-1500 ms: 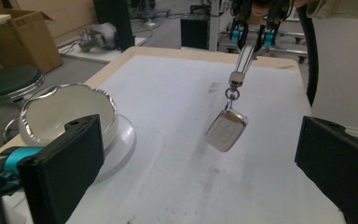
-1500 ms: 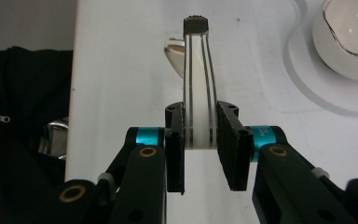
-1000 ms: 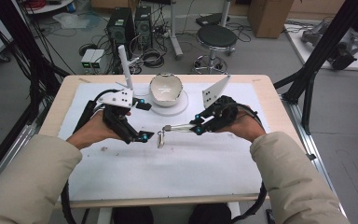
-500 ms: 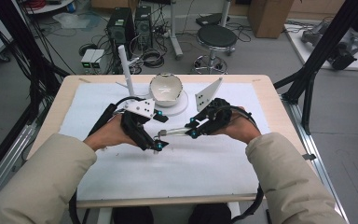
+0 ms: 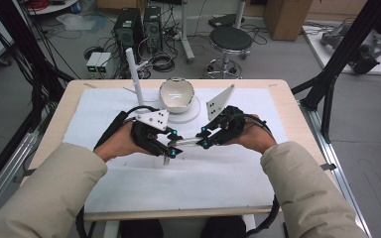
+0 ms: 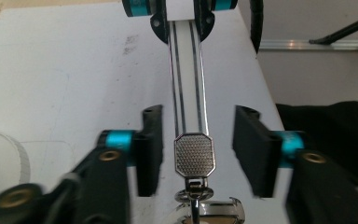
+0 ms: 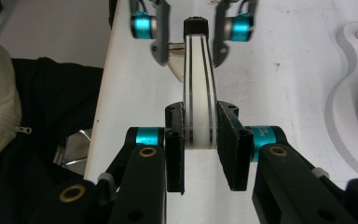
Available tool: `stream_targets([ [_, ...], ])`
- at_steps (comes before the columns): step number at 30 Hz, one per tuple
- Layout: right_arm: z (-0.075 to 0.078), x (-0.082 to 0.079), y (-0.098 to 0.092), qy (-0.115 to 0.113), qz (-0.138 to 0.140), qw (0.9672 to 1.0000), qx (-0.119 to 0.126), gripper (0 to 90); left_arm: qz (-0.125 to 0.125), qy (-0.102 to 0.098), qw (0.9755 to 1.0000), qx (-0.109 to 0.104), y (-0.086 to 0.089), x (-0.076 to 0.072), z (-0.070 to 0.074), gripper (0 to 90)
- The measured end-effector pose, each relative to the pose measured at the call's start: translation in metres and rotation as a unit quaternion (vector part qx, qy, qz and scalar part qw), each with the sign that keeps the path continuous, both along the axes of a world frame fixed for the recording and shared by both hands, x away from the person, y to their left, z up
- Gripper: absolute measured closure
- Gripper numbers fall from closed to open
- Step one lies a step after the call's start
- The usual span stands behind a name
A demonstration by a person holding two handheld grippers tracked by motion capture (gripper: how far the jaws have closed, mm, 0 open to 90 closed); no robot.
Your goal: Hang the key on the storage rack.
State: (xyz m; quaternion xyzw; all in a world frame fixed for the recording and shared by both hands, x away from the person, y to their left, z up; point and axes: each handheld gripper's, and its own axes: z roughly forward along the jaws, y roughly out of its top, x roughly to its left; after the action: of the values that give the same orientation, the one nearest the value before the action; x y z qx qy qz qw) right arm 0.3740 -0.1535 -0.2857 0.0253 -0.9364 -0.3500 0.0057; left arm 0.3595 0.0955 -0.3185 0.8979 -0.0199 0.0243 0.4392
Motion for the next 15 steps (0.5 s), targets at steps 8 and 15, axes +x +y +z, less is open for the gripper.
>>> stream_targets([
  [8, -0.0006, -0.0001, 0.0018, 0.004, 0.003, 1.0000, 0.003, 74.1, 0.007, -0.008, 0.9999, 0.003, 0.0019, 0.0001, 0.0004, 74.0],
  [15, -0.0023, 0.0019, -0.0007, 0.007, 0.005, 0.9997, 0.024, 73.4, 0.008, -0.010, 0.9999, -0.003, 0.0037, -0.0001, 0.0022, 74.1],
])
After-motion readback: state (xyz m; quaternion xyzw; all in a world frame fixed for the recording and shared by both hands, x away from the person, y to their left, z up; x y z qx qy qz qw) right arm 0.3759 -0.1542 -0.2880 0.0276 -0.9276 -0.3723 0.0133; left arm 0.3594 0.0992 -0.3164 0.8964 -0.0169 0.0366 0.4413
